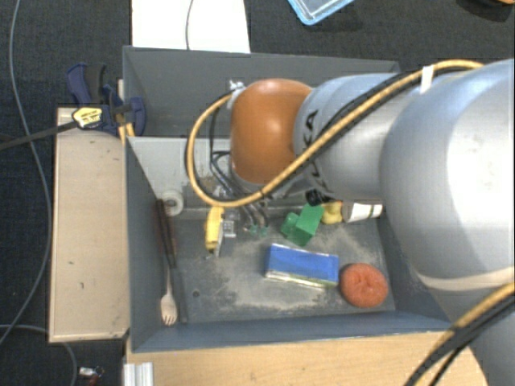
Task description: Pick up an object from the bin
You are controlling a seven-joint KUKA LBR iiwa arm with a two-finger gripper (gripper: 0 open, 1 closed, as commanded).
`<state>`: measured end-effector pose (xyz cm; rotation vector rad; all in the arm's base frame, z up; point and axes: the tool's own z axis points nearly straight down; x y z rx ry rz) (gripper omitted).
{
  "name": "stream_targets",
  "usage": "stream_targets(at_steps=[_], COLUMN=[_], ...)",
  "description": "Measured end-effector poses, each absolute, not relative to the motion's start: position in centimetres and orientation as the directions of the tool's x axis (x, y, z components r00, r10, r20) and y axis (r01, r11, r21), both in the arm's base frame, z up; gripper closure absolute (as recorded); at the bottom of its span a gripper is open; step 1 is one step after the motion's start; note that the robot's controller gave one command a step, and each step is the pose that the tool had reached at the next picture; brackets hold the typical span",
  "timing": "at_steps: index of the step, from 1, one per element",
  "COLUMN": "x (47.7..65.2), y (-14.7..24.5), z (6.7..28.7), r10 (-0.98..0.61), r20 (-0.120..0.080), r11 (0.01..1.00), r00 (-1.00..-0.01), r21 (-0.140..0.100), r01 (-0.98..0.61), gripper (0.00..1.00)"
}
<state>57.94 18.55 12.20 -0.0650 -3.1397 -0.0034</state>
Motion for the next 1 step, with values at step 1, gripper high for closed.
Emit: stream_targets(at_steps=[1], x=[58.10], y=[18.57], z=[15.18], r10=[0.041], r20=[-0.004], r11=[0.999], r00=[-0.999], r21=[0.004], r01=[0.041], gripper=[1.00])
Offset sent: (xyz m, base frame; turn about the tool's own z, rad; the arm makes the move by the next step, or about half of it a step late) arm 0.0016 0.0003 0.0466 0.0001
